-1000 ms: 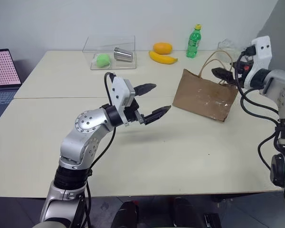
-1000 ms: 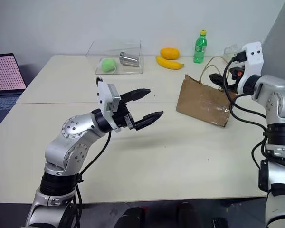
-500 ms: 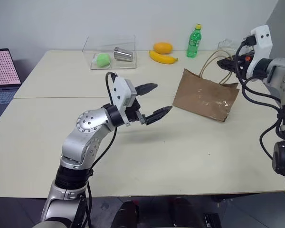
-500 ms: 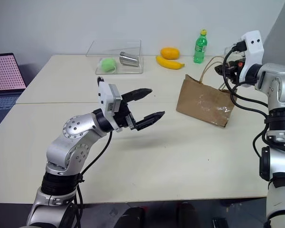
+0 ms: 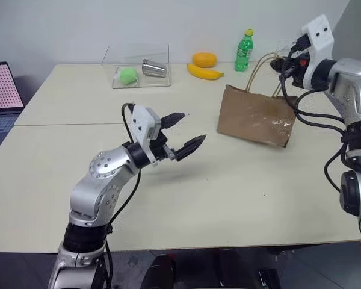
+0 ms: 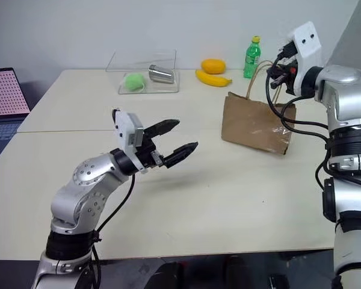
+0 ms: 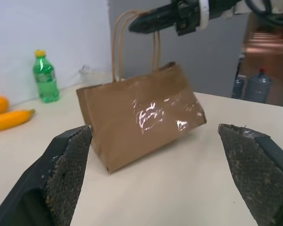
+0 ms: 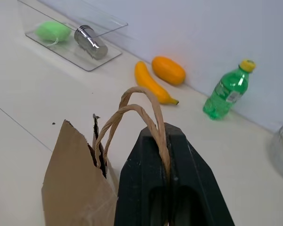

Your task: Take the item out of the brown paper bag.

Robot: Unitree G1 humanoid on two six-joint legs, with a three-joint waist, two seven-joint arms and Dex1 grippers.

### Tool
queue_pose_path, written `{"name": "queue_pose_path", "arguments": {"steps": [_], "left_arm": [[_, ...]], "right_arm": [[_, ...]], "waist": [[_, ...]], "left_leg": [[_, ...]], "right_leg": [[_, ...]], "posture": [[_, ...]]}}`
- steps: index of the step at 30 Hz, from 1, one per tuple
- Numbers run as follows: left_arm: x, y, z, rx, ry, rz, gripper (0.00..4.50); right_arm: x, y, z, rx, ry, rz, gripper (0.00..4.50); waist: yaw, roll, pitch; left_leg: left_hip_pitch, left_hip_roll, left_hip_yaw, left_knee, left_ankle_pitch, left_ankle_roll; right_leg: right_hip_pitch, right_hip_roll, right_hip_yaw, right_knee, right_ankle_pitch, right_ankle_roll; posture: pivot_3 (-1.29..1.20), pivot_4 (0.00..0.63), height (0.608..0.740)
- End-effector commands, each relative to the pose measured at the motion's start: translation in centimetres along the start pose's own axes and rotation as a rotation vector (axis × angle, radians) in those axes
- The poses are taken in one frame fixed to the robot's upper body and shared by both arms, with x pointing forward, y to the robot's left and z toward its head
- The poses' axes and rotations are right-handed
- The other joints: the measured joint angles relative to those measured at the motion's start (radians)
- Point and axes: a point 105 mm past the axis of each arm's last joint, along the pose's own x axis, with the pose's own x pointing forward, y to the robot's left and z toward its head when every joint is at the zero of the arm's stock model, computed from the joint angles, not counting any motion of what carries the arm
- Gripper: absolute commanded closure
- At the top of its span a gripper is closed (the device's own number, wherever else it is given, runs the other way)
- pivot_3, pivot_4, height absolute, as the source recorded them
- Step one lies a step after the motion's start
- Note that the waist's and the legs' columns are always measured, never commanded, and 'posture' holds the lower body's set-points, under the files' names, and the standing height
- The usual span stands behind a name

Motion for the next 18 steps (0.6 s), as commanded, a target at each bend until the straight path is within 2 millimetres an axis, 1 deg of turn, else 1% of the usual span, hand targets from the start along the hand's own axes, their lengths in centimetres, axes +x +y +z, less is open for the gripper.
{"name": "queue_pose_path", "arguments": {"steps": [1, 3, 5, 9, 11, 15, 18], "left_arm": [[-1.1, -0.1, 2.2, 0.018, -0.072, 0.074, 0.0], [-1.6, -0.2, 2.3, 0.015, -0.074, 0.108, 0.0], [-2.0, -0.2, 2.5, 0.013, -0.075, 0.134, 0.0], [-2.7, -0.7, 2.6, 0.007, -0.073, 0.176, 0.0], [-3.0, -0.8, 2.5, 0.007, -0.069, 0.191, 0.0], [-3.6, -1.7, 2.0, -0.002, -0.059, 0.202, 0.0], [-3.8, -1.8, 1.9, -0.005, -0.058, 0.213, 0.0]], "right_arm": [[-0.1, -0.1, 4.5, -0.111, -0.13, 0.001, 4.46], [0.5, 0.4, 5.3, -0.131, -0.155, 0.018, 4.46], [1.0, 0.8, 5.9, -0.141, -0.172, 0.032, 4.46], [2.5, 2.0, 7.7, -0.144, -0.215, 0.06, 4.46], [3.0, 2.4, 8.2, -0.138, -0.226, 0.071, 4.46], [5.0, 5.4, 9.5, -0.116, -0.246, 0.135, 4.46], [5.8, 6.6, 10.1, -0.108, -0.258, 0.152, 4.46]], "waist": [[0.0, 0.0, 0.0], [-0.002, 0.0, 0.0], [-0.003, 0.0, 0.0], [-0.008, 0.0, 0.0], [-0.01, 0.0, 0.0], [-0.016, 0.0, 0.0], [-0.015, 0.0, 0.0]], "left_leg": [[-0.002, 0.0, 0.0, 0.0, 0.0, 0.0], [-0.007, 0.0, 0.001, 0.002, 0.0, 0.0], [-0.009, 0.0, 0.001, 0.003, 0.002, -0.004], [-0.009, 0.0, 0.001, 0.003, 0.002, -0.004], [-0.009, 0.0, 0.001, 0.003, 0.002, -0.004], [-0.009, 0.0, 0.001, 0.003, 0.002, -0.004], [-0.009, 0.0, 0.0, 0.003, 0.002, -0.004]], "right_leg": [[-0.002, 0.0, 0.0, 0.0, 0.0, 0.0], [-0.009, 0.0, 0.001, 0.003, 0.0, 0.0], [-0.01, 0.0, 0.001, 0.003, 0.0, -0.001], [-0.01, 0.0, 0.001, 0.004, 0.001, -0.001], [-0.01, 0.0, 0.001, 0.004, 0.001, -0.001], [-0.01, 0.0, 0.001, 0.004, 0.001, -0.001], [-0.01, 0.0, 0.0, 0.005, 0.001, -0.001]], "posture": [[0.0, 0.15, 0.74], [0.0, 0.15, 0.74], [0.0, 0.15, 0.74], [0.0, 0.15, 0.74], [0.0, 0.15, 0.74], [0.0, 0.15, 0.74], [0.0, 0.15, 0.74]]}}
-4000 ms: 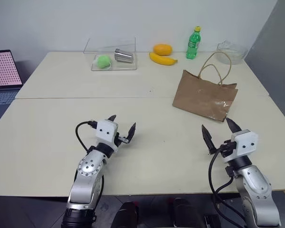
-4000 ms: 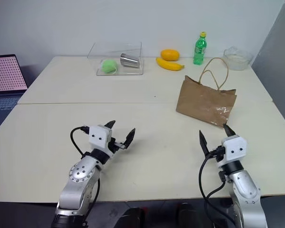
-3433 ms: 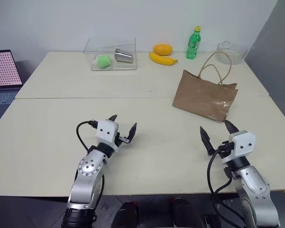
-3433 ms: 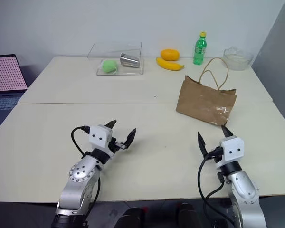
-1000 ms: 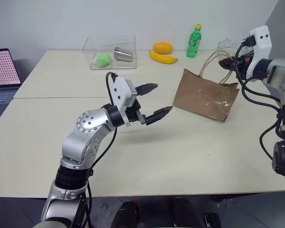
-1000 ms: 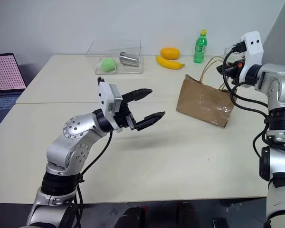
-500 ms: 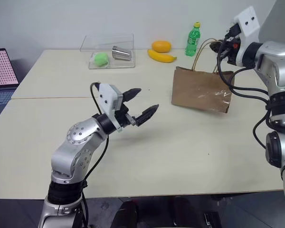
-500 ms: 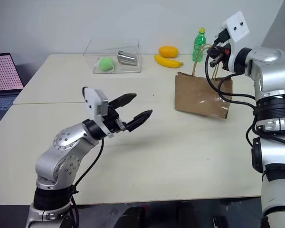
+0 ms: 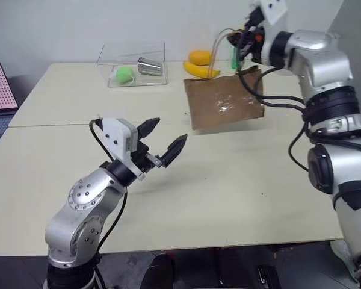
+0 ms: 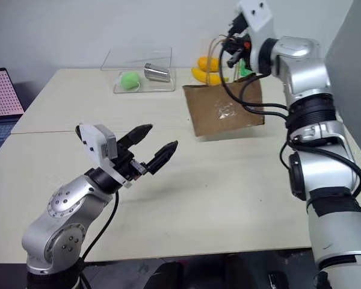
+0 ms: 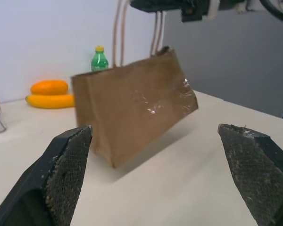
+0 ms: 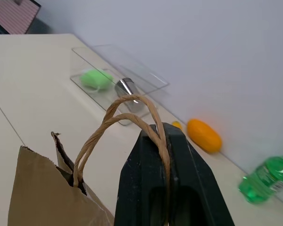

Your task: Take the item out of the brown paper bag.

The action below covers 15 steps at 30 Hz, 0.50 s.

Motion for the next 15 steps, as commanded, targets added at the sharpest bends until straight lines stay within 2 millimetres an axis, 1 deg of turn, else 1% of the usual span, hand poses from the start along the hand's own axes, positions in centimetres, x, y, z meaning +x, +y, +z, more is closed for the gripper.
{"name": "queue_pose_path", "arguments": {"steps": [1, 4, 7, 12, 15], "left_arm": [[-0.4, -0.7, 1.4, 0.028, -0.056, -0.004, 0.0], [-0.5, -0.5, 1.5, 0.033, -0.063, 0.008, 0.0], [-0.6, -0.2, 1.6, 0.037, -0.073, 0.026, 0.0], [-1.3, 0.9, 1.6, 0.065, -0.097, 0.114, 0.0], [-1.9, 1.4, 1.3, 0.067, -0.101, 0.157, 0.0]], "right_arm": [[0.7, 0.3, 3.9, -0.051, -0.09, -0.016, 4.46], [2.1, 2.2, 4.4, -0.036, -0.101, 0.021, 4.46], [3.2, 3.8, 4.3, -0.028, -0.097, 0.053, 4.46], [4.1, 5.3, 3.6, -0.015, -0.082, 0.085, 4.46], [4.2, 5.9, 3.2, -0.011, -0.073, 0.102, 4.46]], "waist": [[0.0, 0.0, 0.0], [0.0, 0.0, 0.0], [0.0, 0.0, 0.0], [0.001, 0.0, 0.0], [0.001, 0.0, 0.0]], "left_leg": [[0.0, 0.0, 0.0, 0.0, 0.0, 0.0], [0.0, 0.0, 0.0, 0.0, 0.0, 0.0], [0.0, 0.0, 0.0, 0.0, 0.0, 0.0], [0.0, 0.0, 0.0, 0.0, 0.0, 0.0], [0.0, 0.0, 0.0, 0.0, 0.0, 0.0]], "right_leg": [[0.0, 0.0, 0.0, 0.0, 0.0, 0.0], [0.0, 0.0, 0.0, 0.0, 0.0, -0.001], [0.0, 0.0, 0.0, 0.0, 0.0, -0.001], [0.0, 0.0, 0.0, 0.0, 0.001, -0.001], [0.0, 0.0, 0.0, 0.0, 0.001, -0.001]], "posture": [[0.0, 0.15, 0.74], [0.0, 0.15, 0.74], [0.0, 0.15, 0.74], [0.0, 0.15, 0.74], [0.0, 0.15, 0.74]]}}
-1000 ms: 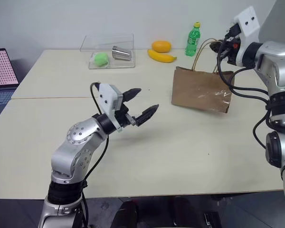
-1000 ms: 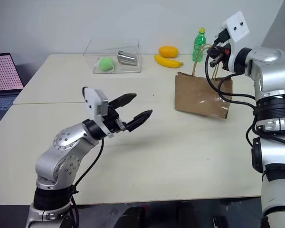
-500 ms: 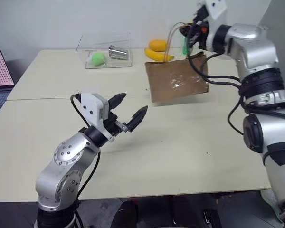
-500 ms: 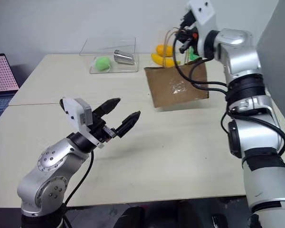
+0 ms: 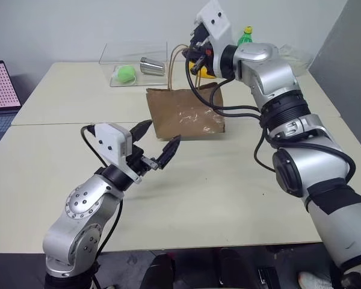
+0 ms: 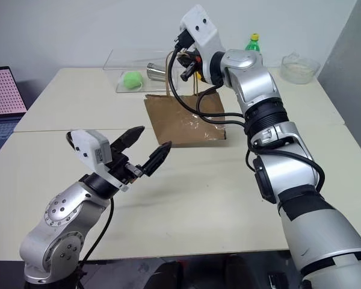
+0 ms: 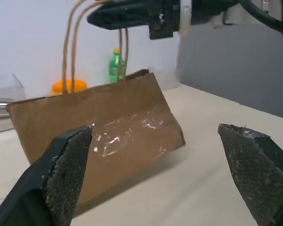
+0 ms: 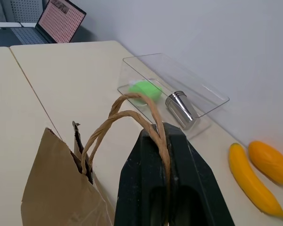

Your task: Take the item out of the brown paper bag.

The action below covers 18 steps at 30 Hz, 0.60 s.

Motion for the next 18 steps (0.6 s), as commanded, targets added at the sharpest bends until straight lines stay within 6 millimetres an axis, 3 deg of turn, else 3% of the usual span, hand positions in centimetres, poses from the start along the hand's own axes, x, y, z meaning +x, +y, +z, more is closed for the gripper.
{"name": "queue_pose_path", "arguments": {"steps": [1, 8, 18], "left_arm": [[-0.8, 0.4, 1.1, 0.044, -0.056, 0.044, 0.0], [-1.6, 1.1, 0.8, 0.052, -0.048, 0.078, 0.0], [-1.3, 0.8, 0.9, 0.07, -0.053, 0.044, 0.0]], "right_arm": [[-0.3, 0.1, 2.3, -0.05, -0.064, 0.001, 4.46], [-0.7, 1.3, 1.7, -0.058, -0.038, 0.048, 4.46], [-1.2, 2.1, 0.8, -0.064, -0.013, 0.083, 4.46]], "waist": [[0.0, 0.0, 0.0], [0.0, 0.0, 0.0], [0.0, 0.0, 0.0]], "left_leg": [[0.0, 0.0, 0.0, 0.0, 0.0, 0.0], [0.0, 0.0, 0.0, 0.0, 0.0, 0.0], [0.0, 0.001, 0.0, 0.001, -0.001, 0.002]], "right_leg": [[0.0, 0.0, 0.0, 0.0, 0.0, 0.0], [0.0, 0.0, 0.0, 0.001, 0.0, 0.0], [0.0, 0.0, 0.0, 0.001, 0.001, -0.001]], "posture": [[0.0, 0.15, 0.74], [0.0, 0.15, 0.74], [0.0, 0.15, 0.74]]}}
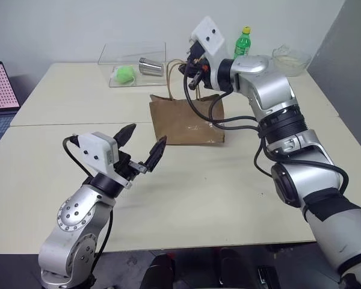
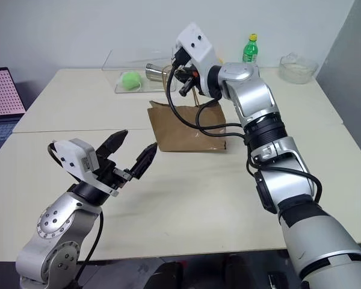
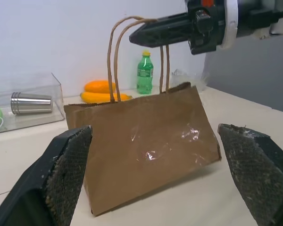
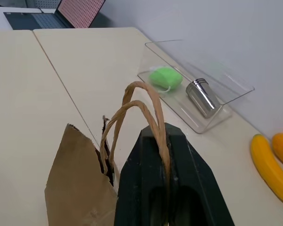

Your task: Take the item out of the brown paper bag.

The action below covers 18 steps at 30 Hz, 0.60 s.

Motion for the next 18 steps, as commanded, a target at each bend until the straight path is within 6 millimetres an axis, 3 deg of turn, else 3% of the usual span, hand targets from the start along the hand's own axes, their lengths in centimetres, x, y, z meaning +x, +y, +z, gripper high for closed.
{"name": "queue_pose_path", "arguments": {"steps": [1, 3, 10, 13, 16, 18], "left_arm": [[0.1, -0.3, 1.1, 0.041, -0.039, -0.021, 0.0], [0.1, -0.4, 1.0, 0.042, -0.039, -0.028, 0.0], [0.4, -0.9, 0.8, 0.037, -0.038, -0.047, 0.0], [0.6, -1.0, 0.8, 0.036, -0.04, -0.053, 0.0], [1.0, -1.2, 0.7, 0.03, -0.044, -0.06, 0.0], [1.4, -1.2, 0.8, 0.002, -0.059, -0.045, 0.0]], "right_arm": [[-0.7, -0.1, 2.1, -0.059, -0.05, 0.0, 4.28], [-0.9, -0.1, 1.7, -0.066, -0.037, 0.005, 3.82], [-2.3, -0.3, 0.1, -0.092, 0.019, 0.031, 1.42], [-3.9, -0.5, -0.8, -0.085, 0.039, 0.037, 0.37], [-6.1, -0.6, -1.8, -0.068, 0.049, 0.021, 0.37], [-8.3, 0.2, -2.8, 0.041, 0.036, -0.006, 0.37]], "waist": [[0.0, 0.0, 0.0], [0.0, 0.0, 0.0], [0.0, 0.0, 0.0], [0.001, 0.0, 0.0], [0.004, 0.0, 0.0], [0.012, 0.0, 0.0]], "left_leg": [[0.0, 0.0, 0.0, 0.0, 0.0, 0.0], [0.0, 0.0, 0.0, 0.0, -0.001, 0.002], [0.0, 0.0, 0.0, 0.002, -0.001, 0.002], [0.0, 0.0, 0.0, 0.002, -0.001, 0.002], [0.0, 0.0, 0.0, 0.003, -0.001, 0.002], [-0.001, 0.0, -0.002, 0.005, -0.001, 0.002]], "right_leg": [[0.0, 0.0, 0.0, 0.0, 0.0, 0.0], [0.0, 0.0, 0.0, 0.0, 0.0, 0.0], [0.0, 0.0, 0.0, 0.0, 0.0, 0.0], [0.0, 0.0, 0.0, 0.001, 0.0, 0.0], [0.001, 0.0, 0.0, 0.0, 0.001, 0.0], [0.002, 0.0, -0.001, 0.0, 0.001, 0.0]], "posture": [[0.0, 0.15, 0.74], [0.0, 0.15, 0.74], [0.0, 0.15, 0.74], [0.0, 0.15, 0.74], [0.0, 0.15, 0.74], [0.0, 0.15, 0.74]]}}
